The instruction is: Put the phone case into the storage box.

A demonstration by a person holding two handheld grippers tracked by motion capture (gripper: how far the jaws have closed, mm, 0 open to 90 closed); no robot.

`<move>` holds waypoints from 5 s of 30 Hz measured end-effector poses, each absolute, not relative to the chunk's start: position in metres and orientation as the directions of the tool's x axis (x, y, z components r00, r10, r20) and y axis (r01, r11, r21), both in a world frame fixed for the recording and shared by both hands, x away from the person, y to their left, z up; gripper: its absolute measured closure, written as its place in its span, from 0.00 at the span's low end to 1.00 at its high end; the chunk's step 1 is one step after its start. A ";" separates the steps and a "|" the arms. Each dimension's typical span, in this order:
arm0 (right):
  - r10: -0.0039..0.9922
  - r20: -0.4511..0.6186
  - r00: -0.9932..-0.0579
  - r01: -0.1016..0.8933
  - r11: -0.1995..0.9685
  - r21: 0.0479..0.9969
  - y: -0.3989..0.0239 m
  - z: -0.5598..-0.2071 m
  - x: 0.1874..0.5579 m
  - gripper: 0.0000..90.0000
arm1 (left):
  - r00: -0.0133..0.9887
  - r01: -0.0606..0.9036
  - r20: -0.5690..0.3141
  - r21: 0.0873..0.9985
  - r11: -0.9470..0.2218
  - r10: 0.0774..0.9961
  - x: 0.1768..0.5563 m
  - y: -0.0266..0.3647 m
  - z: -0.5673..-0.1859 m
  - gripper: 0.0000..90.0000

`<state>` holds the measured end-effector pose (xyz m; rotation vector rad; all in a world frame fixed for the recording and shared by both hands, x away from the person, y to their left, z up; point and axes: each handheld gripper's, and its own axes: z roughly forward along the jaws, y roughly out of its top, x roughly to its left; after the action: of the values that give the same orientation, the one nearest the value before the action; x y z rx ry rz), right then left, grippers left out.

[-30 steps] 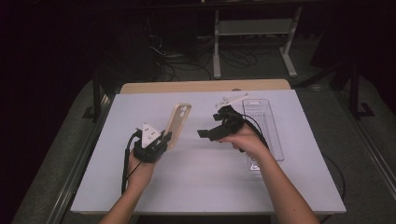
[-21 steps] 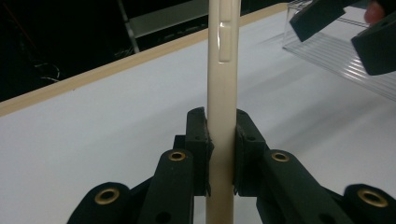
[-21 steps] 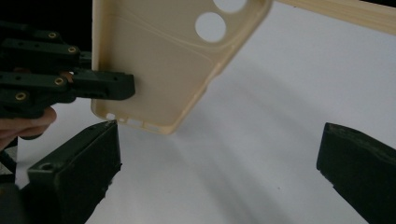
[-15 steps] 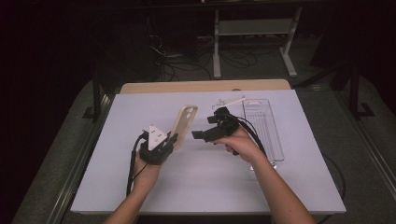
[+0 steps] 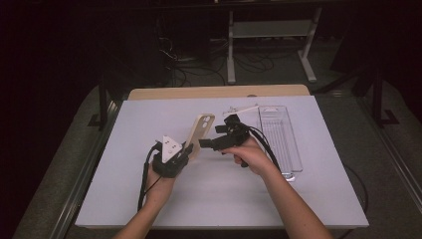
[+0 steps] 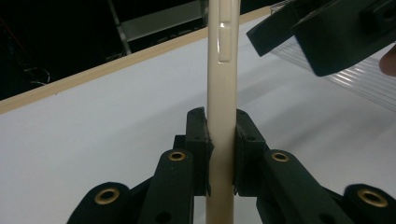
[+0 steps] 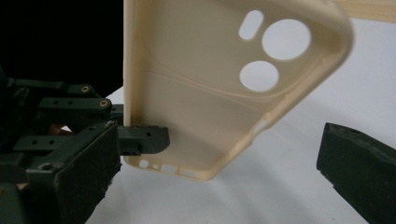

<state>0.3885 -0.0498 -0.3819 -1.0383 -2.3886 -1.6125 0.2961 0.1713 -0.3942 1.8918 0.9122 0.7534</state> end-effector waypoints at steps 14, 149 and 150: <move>0.470 0.483 -0.738 0.605 0.147 0.782 -0.042 -0.385 0.390 0.00 | 0.570 0.283 0.140 0.892 -0.353 0.810 0.292 0.161 -0.396 0.88; 0.568 0.431 -0.702 0.577 0.099 0.810 -0.090 -0.354 0.388 0.11 | 0.851 0.322 -0.009 0.800 -0.507 0.525 0.275 0.249 -0.430 0.00; 0.568 0.429 -0.703 0.575 0.098 0.812 -0.091 -0.353 0.388 0.11 | 0.849 0.328 -0.015 0.799 -0.505 0.528 0.275 0.249 -0.430 0.00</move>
<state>0.3885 -0.0913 -0.3533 -1.2086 -2.3229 -1.7241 0.2754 0.2488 -0.4303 2.1437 0.6203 0.2892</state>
